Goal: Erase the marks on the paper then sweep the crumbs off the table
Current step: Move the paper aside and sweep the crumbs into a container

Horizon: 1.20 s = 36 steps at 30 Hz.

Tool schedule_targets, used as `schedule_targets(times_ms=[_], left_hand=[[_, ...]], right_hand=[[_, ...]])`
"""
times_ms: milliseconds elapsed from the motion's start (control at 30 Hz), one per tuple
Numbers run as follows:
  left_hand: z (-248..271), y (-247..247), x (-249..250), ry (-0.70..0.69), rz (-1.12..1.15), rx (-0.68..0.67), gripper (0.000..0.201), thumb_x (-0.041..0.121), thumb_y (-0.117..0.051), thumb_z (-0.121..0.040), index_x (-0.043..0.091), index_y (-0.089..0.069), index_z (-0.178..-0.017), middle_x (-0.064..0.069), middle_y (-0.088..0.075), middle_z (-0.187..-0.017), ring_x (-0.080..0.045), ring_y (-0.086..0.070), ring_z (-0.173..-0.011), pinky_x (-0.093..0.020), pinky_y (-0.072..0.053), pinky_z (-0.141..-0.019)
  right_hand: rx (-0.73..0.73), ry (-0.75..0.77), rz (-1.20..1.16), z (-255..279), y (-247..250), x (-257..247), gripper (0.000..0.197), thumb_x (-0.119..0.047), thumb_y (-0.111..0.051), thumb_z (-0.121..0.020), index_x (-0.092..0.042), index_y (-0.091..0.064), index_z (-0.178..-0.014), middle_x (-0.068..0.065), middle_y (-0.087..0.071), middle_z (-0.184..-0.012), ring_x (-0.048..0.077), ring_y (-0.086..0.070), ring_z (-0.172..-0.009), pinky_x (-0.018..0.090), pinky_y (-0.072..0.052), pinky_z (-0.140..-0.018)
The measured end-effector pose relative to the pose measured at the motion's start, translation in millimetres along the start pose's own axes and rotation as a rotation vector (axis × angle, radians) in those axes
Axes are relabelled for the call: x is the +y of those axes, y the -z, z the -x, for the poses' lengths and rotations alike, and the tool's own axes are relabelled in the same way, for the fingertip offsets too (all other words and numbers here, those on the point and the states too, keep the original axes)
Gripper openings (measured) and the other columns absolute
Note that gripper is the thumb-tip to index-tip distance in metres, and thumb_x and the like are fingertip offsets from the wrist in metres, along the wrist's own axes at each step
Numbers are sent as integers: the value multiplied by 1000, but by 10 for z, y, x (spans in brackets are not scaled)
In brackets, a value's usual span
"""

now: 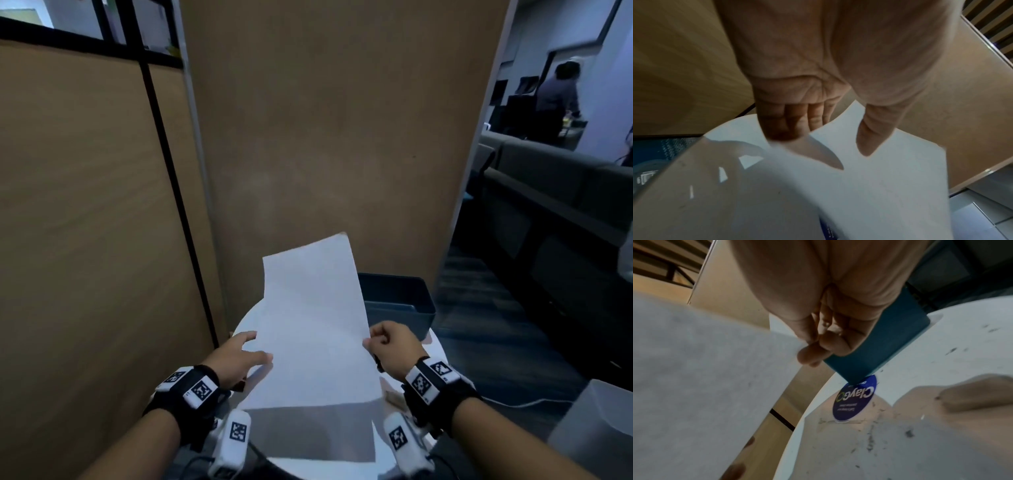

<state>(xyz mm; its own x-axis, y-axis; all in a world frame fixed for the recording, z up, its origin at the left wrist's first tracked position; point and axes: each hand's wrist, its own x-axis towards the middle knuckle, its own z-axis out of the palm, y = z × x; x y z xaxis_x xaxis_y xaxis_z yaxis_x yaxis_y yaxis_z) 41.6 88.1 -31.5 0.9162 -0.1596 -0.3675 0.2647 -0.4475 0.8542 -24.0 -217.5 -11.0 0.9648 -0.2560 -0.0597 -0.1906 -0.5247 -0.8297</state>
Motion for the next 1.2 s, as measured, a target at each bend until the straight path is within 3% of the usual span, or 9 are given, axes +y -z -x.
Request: schedule_targets(times_ms=[67, 200, 333, 467, 733, 867, 967, 1067, 1200], left_hand=[[-10, 42, -62, -43, -17, 58, 64, 10, -75, -78, 18, -50, -136, -13, -65, -108, -29, -64, -106, -39, -52, -91], [-147, 255, -151, -133, -42, 242, 47, -16, -56, -85, 12, -62, -123, -6, -69, -109, -26, -65, -97, -32, -48, -85], [-491, 467, -304, -90, -155, 300, 53, -11, -53, -86, 16, -62, -131, -3, -70, -113, -30, -64, -106, -35, -47, -94], [-810, 529, -333, -51, -293, 320, 51, -4, -55, -87, 20, -64, -131, -7, -70, -115, -29, -62, -97, -31, -45, -86], [-1261, 421, -494, -21, -456, 294, 43, 1, -57, -90, 17, -63, -129, -11, -69, -119, -32, -60, -96, -32, -43, -84], [-1334, 369, -527, -23, -524, 280, 17, -3, -57, -84, 5, -60, -100, -21, -69, -95, -37, -59, -83, -37, -44, -75], [-1299, 334, -491, 14, -625, 314, 22, 4, -61, -82, 1, -55, -103, -18, -64, -85, -38, -57, -83, -38, -43, -73], [-1209, 312, -472, 20, -616, 358, 56, 19, -64, -86, 13, -49, -140, -21, -52, -126, -39, -50, -114, -42, -42, -98], [-1040, 175, -499, -101, -750, 285, 56, 39, -64, -85, 35, -52, -139, -4, -40, -147, -32, -44, -130, -44, -38, -108]], right_hand=[[-42, 4, -62, -45, -101, -78, 0, -21, -61, -93, -21, -61, -93, 5, -70, -79, 16, -64, -60, 27, -52, -55], [-44, 99, 267, -60, -179, 85, 8, -25, -58, -93, -26, -61, -100, -5, -69, -98, 14, -65, -85, 24, -49, -74], [-228, 55, 621, 61, -49, 541, 21, -35, -60, -87, -27, -63, -107, -6, -63, -109, 12, -57, -95, 22, -45, -82], [-316, 34, 657, 147, 36, 859, 31, -35, -68, -80, -33, -58, -108, -8, -55, -111, 11, -54, -100, 22, -46, -88], [-158, -6, 610, -51, 174, 1011, 14, -33, -63, -83, -31, -60, -97, -11, -62, -91, 7, -59, -82, 25, -52, -72], [25, -103, 566, -379, 522, 1125, 16, -27, -68, -86, -28, -61, -100, -7, -62, -94, 7, -58, -81, 24, -50, -74], [102, -139, 592, -618, 618, 1249, 19, -15, -66, -86, -26, -59, -100, -2, -62, -103, 11, -57, -86, 24, -49, -77], [89, -162, 617, -732, 573, 1291, 21, -10, -63, -87, -25, -59, -101, 2, -60, -112, 14, -54, -91, 24, -47, -81], [122, -106, 652, -630, 500, 1303, 30, -19, -60, -92, -21, -55, -121, 2, -49, -126, 22, -46, -118, 33, -44, -101]])
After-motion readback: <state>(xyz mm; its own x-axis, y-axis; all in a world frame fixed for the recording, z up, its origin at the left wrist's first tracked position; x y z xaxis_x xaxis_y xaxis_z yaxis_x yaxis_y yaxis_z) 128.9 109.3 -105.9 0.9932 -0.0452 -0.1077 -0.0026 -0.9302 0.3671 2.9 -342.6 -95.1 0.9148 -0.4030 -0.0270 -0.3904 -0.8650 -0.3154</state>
